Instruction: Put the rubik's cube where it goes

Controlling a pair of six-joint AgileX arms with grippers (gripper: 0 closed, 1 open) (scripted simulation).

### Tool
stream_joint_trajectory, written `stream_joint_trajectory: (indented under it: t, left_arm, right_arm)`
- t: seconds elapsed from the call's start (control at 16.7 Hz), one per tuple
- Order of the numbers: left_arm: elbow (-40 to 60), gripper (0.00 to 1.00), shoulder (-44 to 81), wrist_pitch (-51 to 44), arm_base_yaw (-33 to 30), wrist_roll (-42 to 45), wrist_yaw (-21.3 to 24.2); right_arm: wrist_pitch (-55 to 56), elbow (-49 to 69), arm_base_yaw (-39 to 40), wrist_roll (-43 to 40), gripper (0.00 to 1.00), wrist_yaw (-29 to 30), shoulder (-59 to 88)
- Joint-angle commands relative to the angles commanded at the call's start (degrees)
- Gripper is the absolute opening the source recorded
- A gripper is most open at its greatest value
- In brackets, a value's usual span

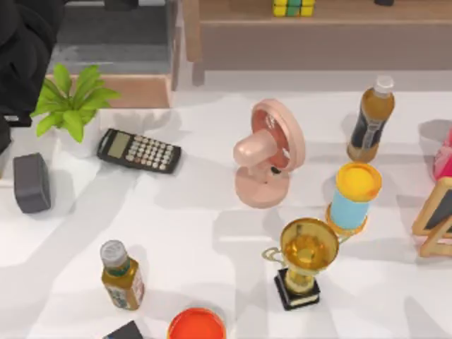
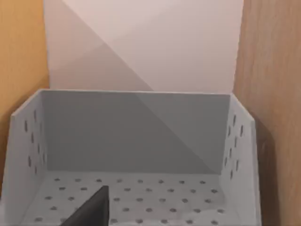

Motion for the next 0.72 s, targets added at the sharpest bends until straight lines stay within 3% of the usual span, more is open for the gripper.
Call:
stream_joint_trajectory:
  t: [0.42,0.72]
  left_arm:
    - [28.0,1.00,43.6,13.3,-14.0,0.3,-13.1]
    - [40.9,1.00,62.9,19.4,-19.8,0.4,-19.1]
  right_arm:
    - [0.0,0.0,0.0,0.0,1.00,0.0,0.0]
    - [0.0,0.0,0.0,0.0,1.00,0.0,0.0]
